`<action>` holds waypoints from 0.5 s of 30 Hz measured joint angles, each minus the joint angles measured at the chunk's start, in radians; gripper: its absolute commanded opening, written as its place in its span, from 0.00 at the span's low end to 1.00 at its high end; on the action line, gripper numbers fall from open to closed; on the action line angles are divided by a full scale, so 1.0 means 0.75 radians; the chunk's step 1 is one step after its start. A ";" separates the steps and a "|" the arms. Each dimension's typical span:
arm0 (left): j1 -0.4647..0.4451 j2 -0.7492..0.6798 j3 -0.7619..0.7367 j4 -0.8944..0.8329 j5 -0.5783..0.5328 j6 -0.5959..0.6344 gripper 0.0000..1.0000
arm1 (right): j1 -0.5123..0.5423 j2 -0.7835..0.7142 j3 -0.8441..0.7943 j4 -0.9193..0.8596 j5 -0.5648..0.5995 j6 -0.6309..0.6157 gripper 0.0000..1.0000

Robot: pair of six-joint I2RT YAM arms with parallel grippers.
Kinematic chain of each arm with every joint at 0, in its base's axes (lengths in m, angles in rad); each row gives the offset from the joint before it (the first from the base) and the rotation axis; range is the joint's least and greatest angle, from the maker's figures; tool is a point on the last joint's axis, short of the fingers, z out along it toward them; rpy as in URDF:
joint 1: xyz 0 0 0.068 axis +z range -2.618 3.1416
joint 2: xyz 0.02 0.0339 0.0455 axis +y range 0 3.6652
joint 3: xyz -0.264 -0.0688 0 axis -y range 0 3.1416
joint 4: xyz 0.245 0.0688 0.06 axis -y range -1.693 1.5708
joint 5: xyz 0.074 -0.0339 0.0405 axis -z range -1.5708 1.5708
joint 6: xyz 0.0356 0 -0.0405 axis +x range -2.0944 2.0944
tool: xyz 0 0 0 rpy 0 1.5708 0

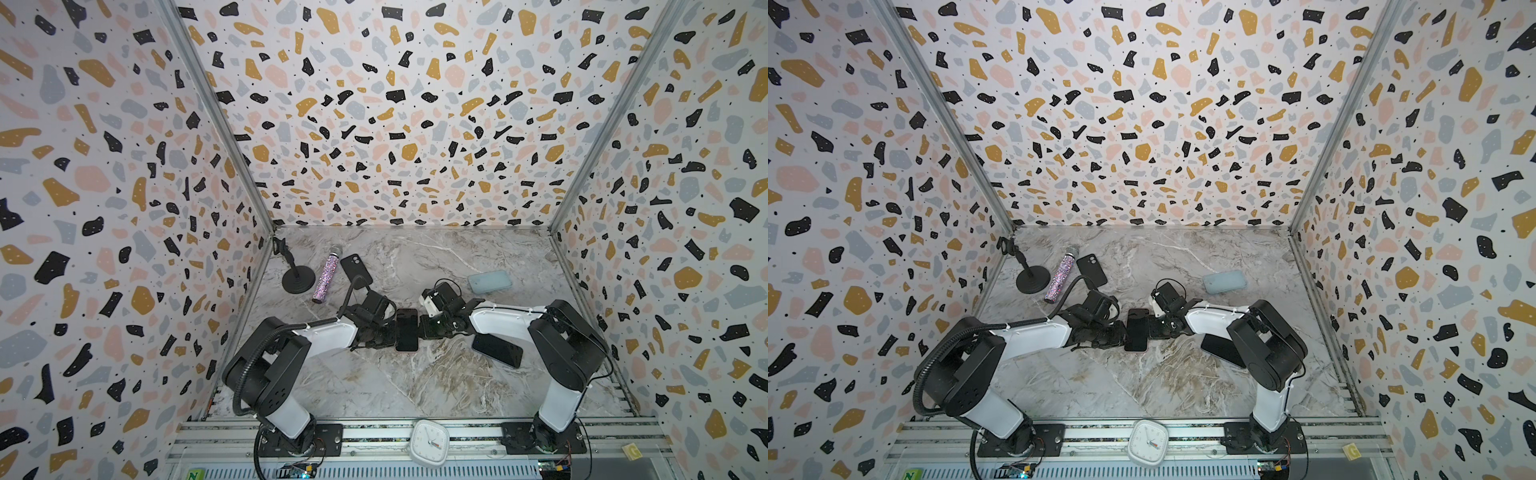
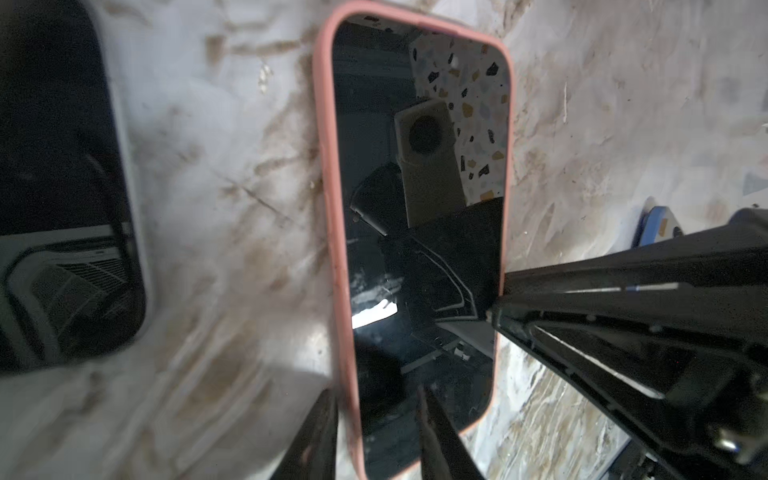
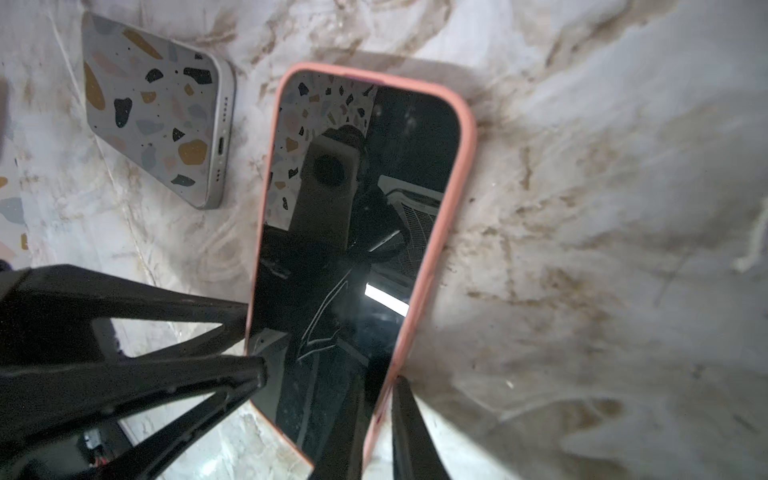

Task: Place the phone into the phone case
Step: 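Open both grippers and lift them off the cased phone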

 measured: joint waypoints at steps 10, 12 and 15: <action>-0.215 -0.076 0.263 -0.259 -0.332 -0.029 0.72 | -0.136 -0.393 -0.142 -0.023 0.099 -0.081 0.41; -0.253 -0.061 0.285 -0.305 -0.378 -0.051 0.79 | -0.179 -0.479 -0.228 -0.015 0.108 -0.085 0.45; -0.299 -0.027 0.321 -0.366 -0.429 -0.084 0.84 | -0.191 -0.581 -0.339 -0.011 0.108 -0.097 0.54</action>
